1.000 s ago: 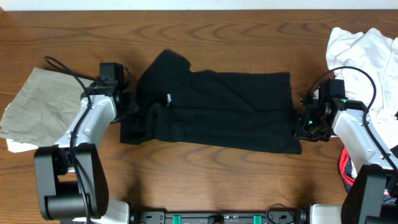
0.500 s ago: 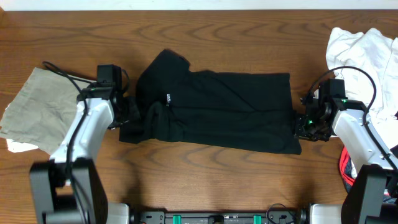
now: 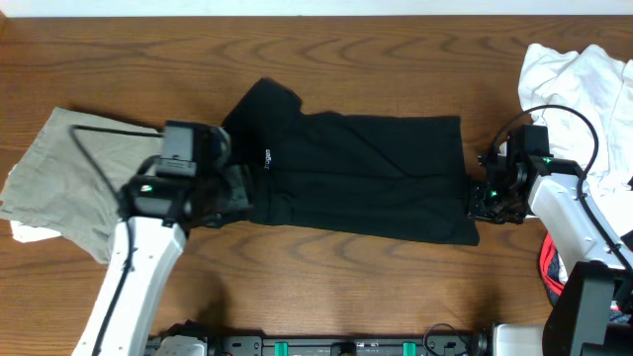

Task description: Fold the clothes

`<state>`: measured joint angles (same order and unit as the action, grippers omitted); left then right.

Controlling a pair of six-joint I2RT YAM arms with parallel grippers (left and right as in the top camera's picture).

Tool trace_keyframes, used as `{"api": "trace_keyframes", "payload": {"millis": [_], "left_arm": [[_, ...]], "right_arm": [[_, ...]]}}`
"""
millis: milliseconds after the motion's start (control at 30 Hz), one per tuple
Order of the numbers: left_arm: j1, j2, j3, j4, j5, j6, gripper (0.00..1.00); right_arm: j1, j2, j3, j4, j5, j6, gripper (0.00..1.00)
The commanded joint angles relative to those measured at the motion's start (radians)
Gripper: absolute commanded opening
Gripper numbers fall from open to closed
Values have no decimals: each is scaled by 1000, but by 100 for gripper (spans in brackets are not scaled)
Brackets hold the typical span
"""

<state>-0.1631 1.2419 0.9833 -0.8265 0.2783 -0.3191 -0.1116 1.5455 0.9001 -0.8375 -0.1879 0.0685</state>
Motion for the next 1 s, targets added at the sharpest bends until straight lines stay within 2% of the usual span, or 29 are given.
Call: {"api": "trace_keyframes", "payload": {"millis": [0, 100, 433, 733, 767, 800, 867, 967], "left_arm": [[-40, 63, -101, 66, 17, -27, 58], [-60, 119, -144, 125, 16, -27, 58], [-59, 266, -151, 177, -40, -31, 58], [-58, 252, -148, 275, -58, -32, 57], [-59, 253, -148, 275, -58, -35, 50], [-59, 253, -148, 273, -53, -35, 33], [-59, 253, -148, 275, 4, -35, 6], [-59, 248, -147, 280, 82, -35, 6]], "right_arm": [[8, -1, -5, -2, -11, 12, 11], [8, -1, -5, -6, -11, 12, 11], [8, -1, -5, -3, -11, 12, 11], [8, -1, -5, -3, -11, 5, 11], [8, -1, -5, -3, -11, 5, 11], [8, -1, -5, -3, -11, 5, 10], [8, -1, -5, -2, -11, 5, 11], [8, -1, -5, -3, -11, 5, 10]]}}
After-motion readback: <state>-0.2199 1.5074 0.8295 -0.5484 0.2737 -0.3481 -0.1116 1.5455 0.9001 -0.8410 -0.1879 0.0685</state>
